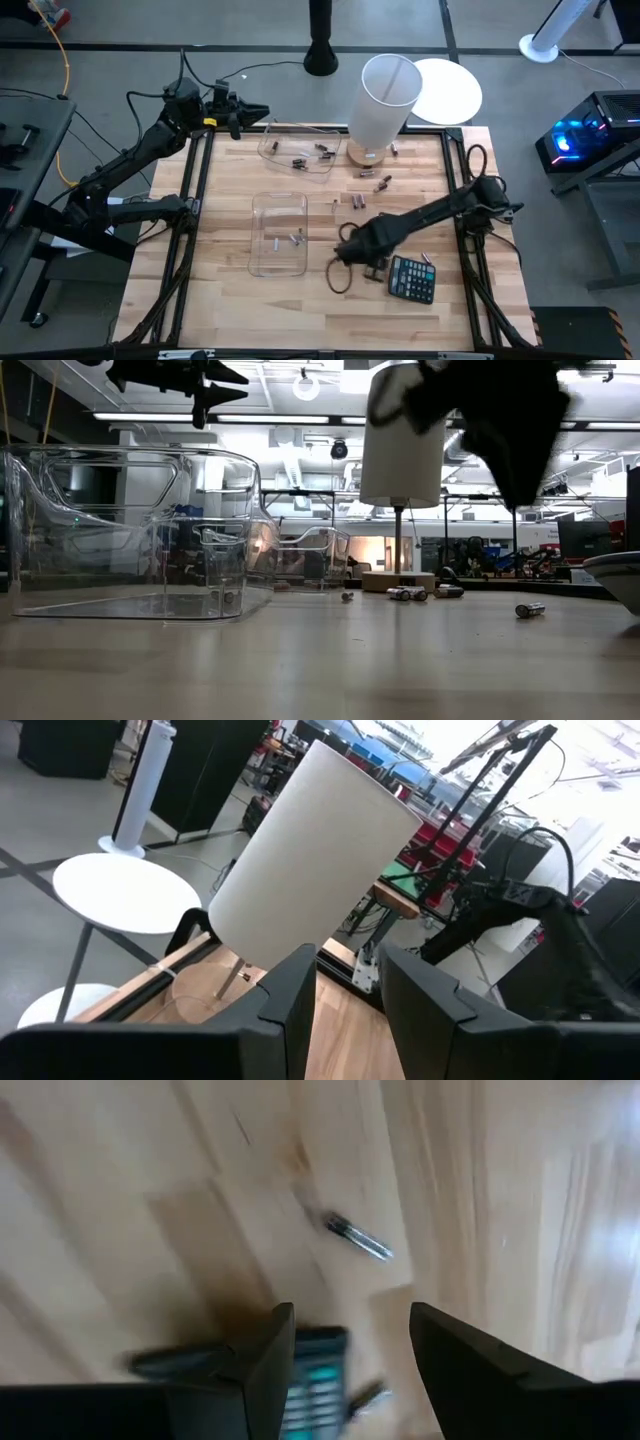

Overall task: Sort batteries
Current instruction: Put the white battery into the bottom transparent bin

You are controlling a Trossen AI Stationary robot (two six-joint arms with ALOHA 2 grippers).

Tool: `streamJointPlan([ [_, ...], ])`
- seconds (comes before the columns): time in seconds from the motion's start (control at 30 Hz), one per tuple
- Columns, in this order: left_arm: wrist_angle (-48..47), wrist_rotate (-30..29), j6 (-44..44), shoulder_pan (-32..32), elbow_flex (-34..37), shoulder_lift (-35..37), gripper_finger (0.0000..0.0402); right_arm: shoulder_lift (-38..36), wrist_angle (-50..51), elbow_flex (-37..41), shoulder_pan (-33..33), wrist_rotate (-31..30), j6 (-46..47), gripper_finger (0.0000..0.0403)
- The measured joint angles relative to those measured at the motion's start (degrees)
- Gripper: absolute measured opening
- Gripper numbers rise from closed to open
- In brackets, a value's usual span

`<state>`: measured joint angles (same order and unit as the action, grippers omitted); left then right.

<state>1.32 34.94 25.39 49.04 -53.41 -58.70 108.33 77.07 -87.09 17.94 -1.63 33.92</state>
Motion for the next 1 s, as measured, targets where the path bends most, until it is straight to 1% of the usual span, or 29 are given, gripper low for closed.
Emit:
streamJointPlan([
  [0.17,0.00,-0.04,0.55,-0.56,0.00,0.02,0.0106,-3.43,-10.15,10.84,-1.80,-2.15,-15.57,0.0194],
  [0.23,0.00,-0.03,0.54,-0.95,0.00,0.02,0.0106,-3.95,-14.39,14.50,-2.21,-1.84,-22.40,0.0194],
  [0.33,-0.01,-0.04,0.52,-1.48,0.00,0.02,0.0106,-3.91,-17.86,18.44,-2.20,-1.79,-31.28,0.0194],
  [0.4,0.00,-0.04,0.51,-1.83,0.00,0.02,0.0106,-3.91,-20.24,20.26,-2.25,-1.87,-35.11,0.0194],
  [0.57,-0.02,-0.12,0.54,-2.35,0.00,0.02,0.0106,-3.91,-25.31,22.37,-2.96,-2.28,-36.84,0.0194],
  [0.77,-0.04,-0.57,0.52,-3.17,0.00,0.02,0.0106,-3.93,-26.33,23.94,-3.07,-0.62,-37.43,0.0181],
  [0.9,-0.04,-1.18,0.50,-3.41,0.00,0.02,0.0106,-4.10,-28.97,26.02,-3.07,0.74,-37.12,0.0156],
  [0.93,-0.04,-1.19,0.52,-3.41,0.00,0.02,0.0106,-4.25,-29.81,26.66,-3.07,0.84,-36.32,0.0146],
  [1.0,-0.05,-1.20,0.52,-3.41,0.00,0.02,0.0106,-4.37,-31.24,27.89,-3.27,1.03,-33.96,0.0113],
])
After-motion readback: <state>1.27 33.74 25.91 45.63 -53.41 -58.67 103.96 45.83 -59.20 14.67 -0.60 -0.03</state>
